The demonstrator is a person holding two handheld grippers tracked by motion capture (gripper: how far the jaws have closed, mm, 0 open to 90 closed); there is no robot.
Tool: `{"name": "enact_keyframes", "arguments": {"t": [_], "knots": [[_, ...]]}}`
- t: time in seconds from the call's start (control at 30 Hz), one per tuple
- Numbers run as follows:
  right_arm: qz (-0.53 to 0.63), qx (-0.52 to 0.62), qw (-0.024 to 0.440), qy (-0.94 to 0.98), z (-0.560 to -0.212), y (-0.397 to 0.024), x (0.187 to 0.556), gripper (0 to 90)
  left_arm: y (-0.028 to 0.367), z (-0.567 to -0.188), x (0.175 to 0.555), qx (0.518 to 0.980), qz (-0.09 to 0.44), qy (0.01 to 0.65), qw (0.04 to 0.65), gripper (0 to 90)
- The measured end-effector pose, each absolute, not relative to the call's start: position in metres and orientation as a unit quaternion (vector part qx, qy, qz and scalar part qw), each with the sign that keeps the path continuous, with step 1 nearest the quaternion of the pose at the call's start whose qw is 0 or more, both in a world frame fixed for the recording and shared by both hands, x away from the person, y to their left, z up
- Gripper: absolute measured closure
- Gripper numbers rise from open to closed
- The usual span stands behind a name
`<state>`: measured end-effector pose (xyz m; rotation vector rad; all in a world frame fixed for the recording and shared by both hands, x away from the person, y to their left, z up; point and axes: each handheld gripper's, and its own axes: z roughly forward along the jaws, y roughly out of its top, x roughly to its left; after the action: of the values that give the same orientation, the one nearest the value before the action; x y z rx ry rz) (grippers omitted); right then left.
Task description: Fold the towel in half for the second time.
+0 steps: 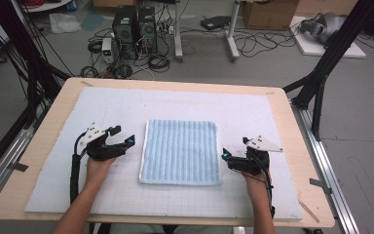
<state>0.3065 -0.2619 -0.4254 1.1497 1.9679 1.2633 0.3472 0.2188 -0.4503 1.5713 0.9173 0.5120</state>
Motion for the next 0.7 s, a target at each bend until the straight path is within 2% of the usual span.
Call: {"name": "enact_keyframes", "arguments": {"t": [0.13,0.27,0.43,0.7], "knots": [[0.471,0.421,0.259,0.731,-0.425,-0.262,0.308,11.1,0.218,-0.445,0.355,0.675,0.219,0.402,0.578,20.6],[0.472,0.419,0.253,0.733,-0.425,-0.261,0.309,11.0,0.213,-0.428,0.374,0.697,0.211,0.400,0.557,18.5],[0.478,0.417,0.250,0.732,-0.425,-0.261,0.308,9.5,0.202,-0.415,0.401,0.715,0.212,0.400,0.533,22.3],[0.476,0.419,0.246,0.733,-0.426,-0.260,0.309,9.5,0.186,-0.429,0.439,0.730,0.169,0.425,0.507,30.4]]}}
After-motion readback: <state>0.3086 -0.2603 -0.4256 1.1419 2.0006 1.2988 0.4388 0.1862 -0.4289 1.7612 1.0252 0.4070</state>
